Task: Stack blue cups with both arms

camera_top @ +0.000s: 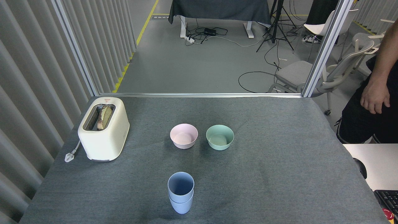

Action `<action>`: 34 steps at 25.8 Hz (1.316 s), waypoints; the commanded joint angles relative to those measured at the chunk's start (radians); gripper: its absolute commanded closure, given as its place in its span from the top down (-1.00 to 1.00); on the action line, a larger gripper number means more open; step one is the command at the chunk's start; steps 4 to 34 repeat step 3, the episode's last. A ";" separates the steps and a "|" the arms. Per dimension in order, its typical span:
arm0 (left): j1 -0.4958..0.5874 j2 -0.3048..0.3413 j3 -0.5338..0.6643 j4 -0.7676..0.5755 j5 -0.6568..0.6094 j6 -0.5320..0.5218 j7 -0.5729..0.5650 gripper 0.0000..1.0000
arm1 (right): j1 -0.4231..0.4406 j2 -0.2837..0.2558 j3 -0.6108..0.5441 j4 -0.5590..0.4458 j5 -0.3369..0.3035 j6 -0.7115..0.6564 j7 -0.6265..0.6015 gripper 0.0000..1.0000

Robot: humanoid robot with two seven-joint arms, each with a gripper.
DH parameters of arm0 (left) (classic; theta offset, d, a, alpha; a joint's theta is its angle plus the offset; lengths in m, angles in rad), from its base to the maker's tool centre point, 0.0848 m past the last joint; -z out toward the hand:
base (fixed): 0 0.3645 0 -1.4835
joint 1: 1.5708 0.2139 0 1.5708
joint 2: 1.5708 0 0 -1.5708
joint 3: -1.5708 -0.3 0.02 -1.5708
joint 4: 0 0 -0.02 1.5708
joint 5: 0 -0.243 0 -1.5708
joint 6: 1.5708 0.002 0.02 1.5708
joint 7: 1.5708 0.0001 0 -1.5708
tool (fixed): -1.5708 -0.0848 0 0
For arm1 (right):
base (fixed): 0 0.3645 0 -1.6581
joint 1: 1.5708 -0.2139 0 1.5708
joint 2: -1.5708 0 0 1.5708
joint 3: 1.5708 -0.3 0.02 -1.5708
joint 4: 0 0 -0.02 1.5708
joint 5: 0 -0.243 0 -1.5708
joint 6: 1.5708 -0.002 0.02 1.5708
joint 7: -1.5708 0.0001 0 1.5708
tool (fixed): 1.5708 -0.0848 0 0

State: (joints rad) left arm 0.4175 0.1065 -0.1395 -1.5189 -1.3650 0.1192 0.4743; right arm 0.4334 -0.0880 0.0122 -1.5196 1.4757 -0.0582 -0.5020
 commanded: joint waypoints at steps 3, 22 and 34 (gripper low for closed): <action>0.000 0.007 0.001 0.002 0.001 0.000 0.000 1.00 | 0.042 -0.007 0.002 -0.037 0.001 -0.048 -0.001 1.00; 0.000 0.007 0.001 0.002 0.001 0.000 0.000 1.00 | 0.042 -0.007 0.002 -0.037 0.001 -0.048 -0.001 1.00; 0.000 0.007 0.001 0.002 0.001 0.000 0.000 1.00 | 0.042 -0.007 0.002 -0.037 0.001 -0.048 -0.001 1.00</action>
